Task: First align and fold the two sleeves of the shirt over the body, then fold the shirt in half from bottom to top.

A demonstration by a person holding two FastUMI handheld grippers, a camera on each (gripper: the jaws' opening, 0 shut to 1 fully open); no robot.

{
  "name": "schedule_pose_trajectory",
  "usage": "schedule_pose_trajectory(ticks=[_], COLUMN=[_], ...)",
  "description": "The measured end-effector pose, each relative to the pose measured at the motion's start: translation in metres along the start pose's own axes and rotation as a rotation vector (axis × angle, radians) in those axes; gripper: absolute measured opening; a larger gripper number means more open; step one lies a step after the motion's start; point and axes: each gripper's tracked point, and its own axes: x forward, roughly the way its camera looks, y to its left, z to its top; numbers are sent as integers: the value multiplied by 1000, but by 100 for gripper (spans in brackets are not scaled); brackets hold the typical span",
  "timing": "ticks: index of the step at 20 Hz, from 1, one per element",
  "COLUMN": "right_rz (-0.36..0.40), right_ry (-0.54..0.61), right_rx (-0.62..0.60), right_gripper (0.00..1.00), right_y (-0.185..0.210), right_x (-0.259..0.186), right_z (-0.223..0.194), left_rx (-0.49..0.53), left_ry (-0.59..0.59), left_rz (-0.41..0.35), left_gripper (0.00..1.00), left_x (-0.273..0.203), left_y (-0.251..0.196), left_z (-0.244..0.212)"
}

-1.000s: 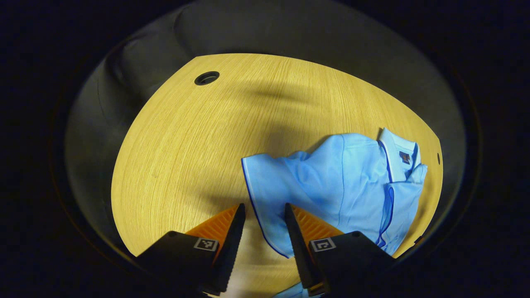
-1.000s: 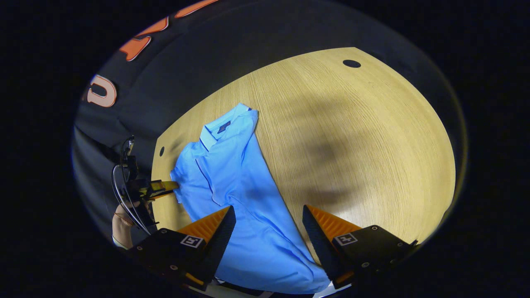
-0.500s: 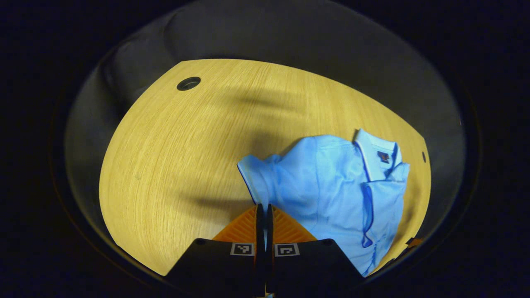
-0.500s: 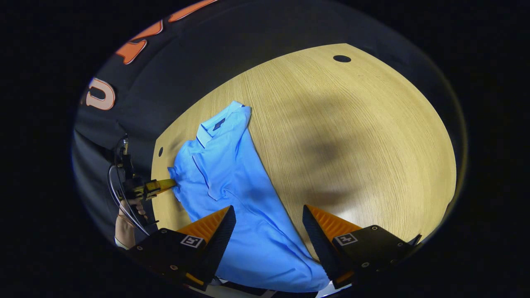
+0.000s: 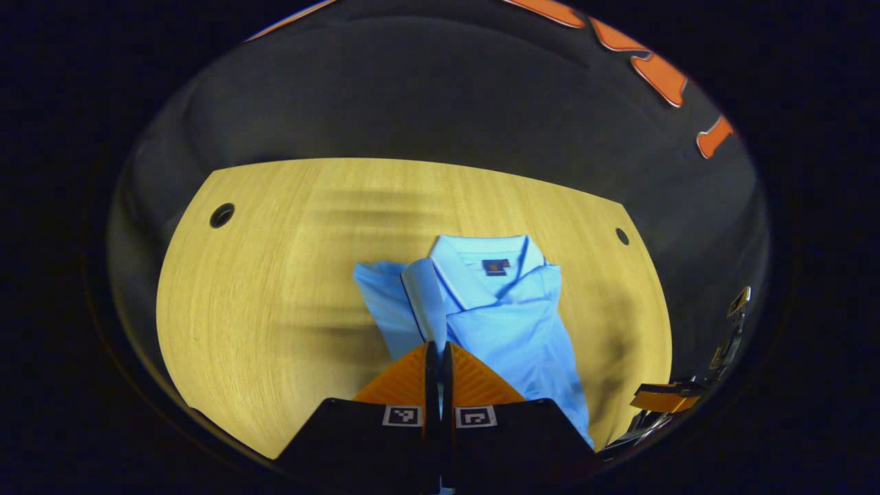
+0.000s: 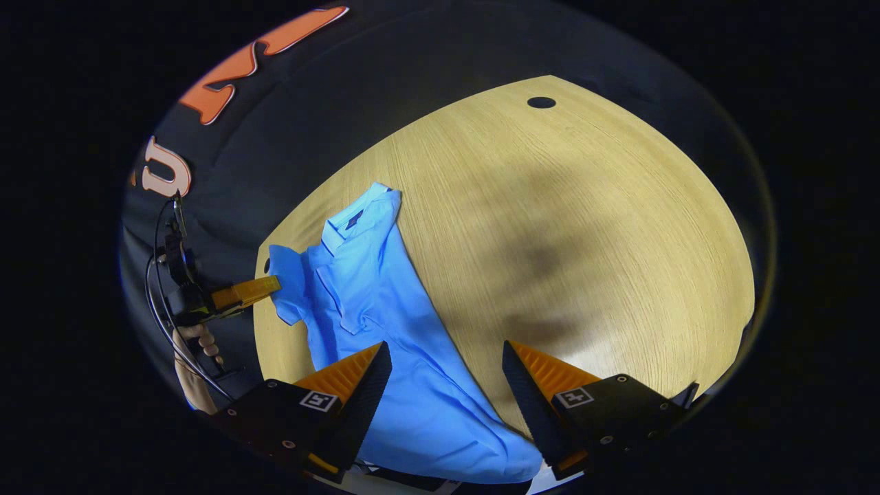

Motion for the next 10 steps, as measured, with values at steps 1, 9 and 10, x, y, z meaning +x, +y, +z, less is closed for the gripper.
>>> schedule_pose_trajectory(ticks=[1,9,10], right_rz=[-4,-35,-37], right_ry=[-3,-3,-2], right_rx=[10,79,87], right_gripper=[99,99,99], right_y=[-5,-43,-46], right_x=[-2,-12,-13], right_z=[0,-10,-13], left_rx=[15,37,40], left_ry=[5,89,95], left_rz=[-18,-122,-131], left_gripper=[4,4,4], left_x=[2,35,38], left_y=[-13,-97,-104], left_z=[0,-19,-21])
